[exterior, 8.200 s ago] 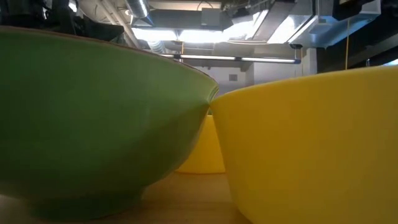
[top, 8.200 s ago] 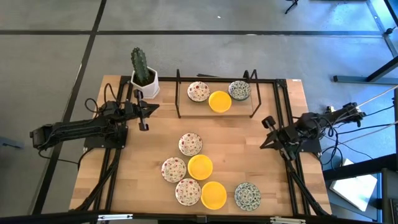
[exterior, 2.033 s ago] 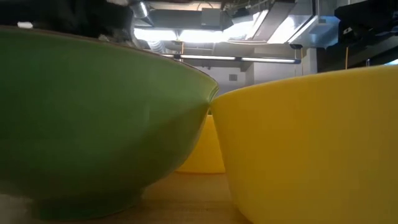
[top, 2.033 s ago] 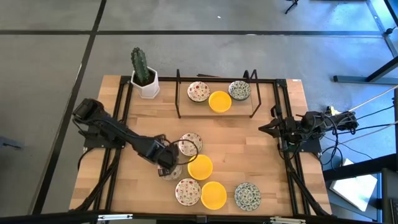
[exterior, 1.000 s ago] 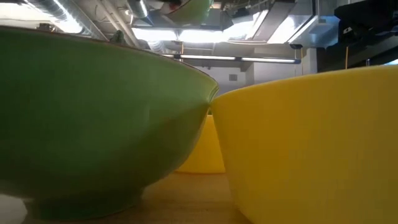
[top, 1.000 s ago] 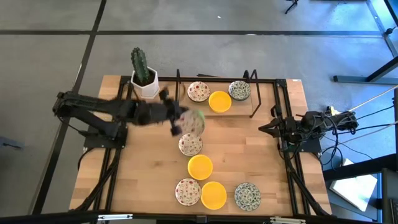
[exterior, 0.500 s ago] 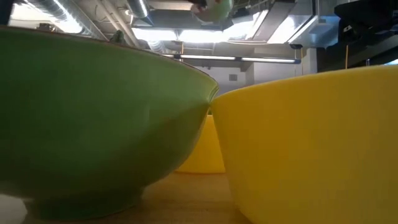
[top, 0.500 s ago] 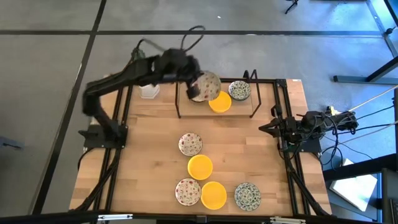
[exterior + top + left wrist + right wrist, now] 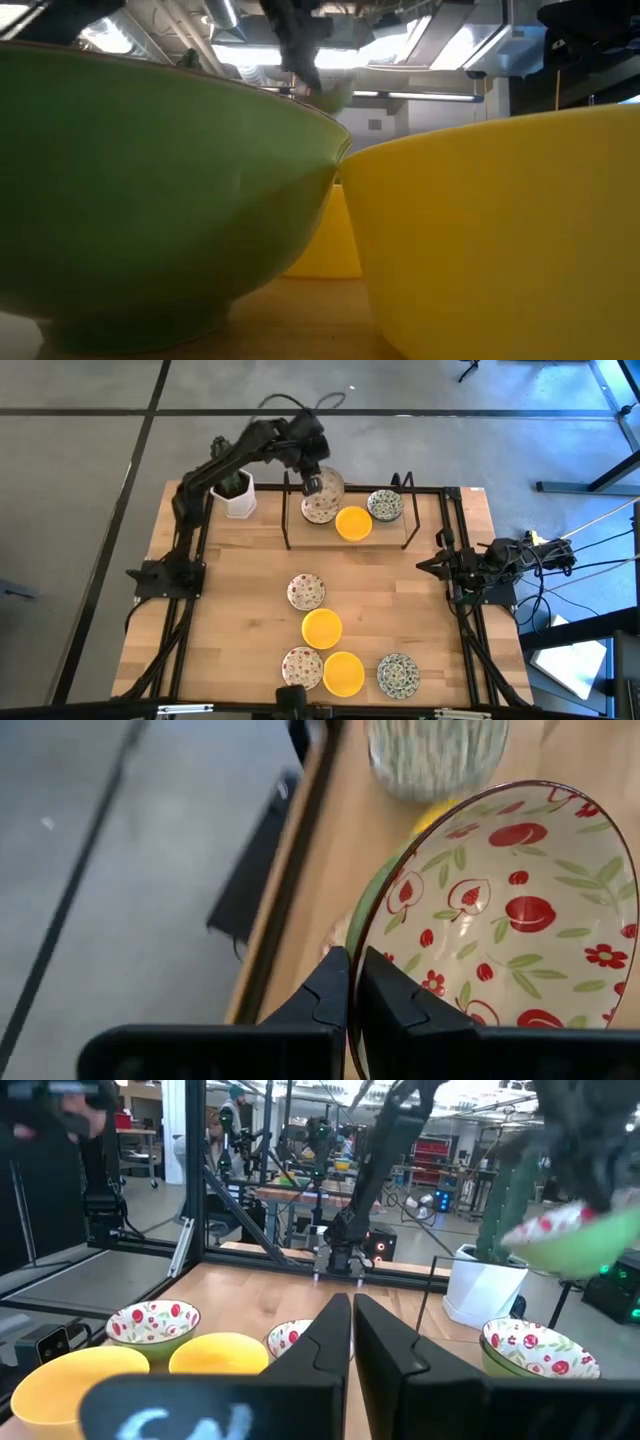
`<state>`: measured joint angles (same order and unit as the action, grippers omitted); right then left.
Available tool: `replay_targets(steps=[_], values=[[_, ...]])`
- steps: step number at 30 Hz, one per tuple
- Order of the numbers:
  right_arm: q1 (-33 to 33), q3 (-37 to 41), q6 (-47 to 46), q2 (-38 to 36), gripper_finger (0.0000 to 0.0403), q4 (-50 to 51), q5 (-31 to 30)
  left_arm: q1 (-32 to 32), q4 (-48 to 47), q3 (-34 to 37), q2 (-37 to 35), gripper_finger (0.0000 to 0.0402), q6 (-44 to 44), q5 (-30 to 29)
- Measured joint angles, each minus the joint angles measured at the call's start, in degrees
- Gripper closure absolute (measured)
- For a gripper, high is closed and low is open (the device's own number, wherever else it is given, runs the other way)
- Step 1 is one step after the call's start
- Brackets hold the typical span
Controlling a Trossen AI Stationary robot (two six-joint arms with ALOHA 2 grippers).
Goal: Pick & Place Mini bowls
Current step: Stack the white bowl on top of the white bowl on the shelf
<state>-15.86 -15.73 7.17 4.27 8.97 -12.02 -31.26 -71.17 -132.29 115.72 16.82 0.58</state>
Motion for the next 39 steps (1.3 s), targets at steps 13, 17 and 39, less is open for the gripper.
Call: replay_targets(steps=[13, 17, 39], values=[[0.0, 0.0, 0.9, 0.0, 0.0384, -0.9, 0.0, -1.9, -1.4, 0.0, 8.8, 0.0396, 7.5, 5.2], [0.0, 0.0, 1.0, 0.0, 0.0384, -1.1, 0.0, -2.6, -1.6, 0.0, 10.4, 0.0396, 6.2, 4.9], [0.0, 0.0, 0.8, 0.0, 0.0384, -1.0, 0.0, -3.1, -3.7, 0.0, 12.9, 0.0396, 1.7, 1.7]])
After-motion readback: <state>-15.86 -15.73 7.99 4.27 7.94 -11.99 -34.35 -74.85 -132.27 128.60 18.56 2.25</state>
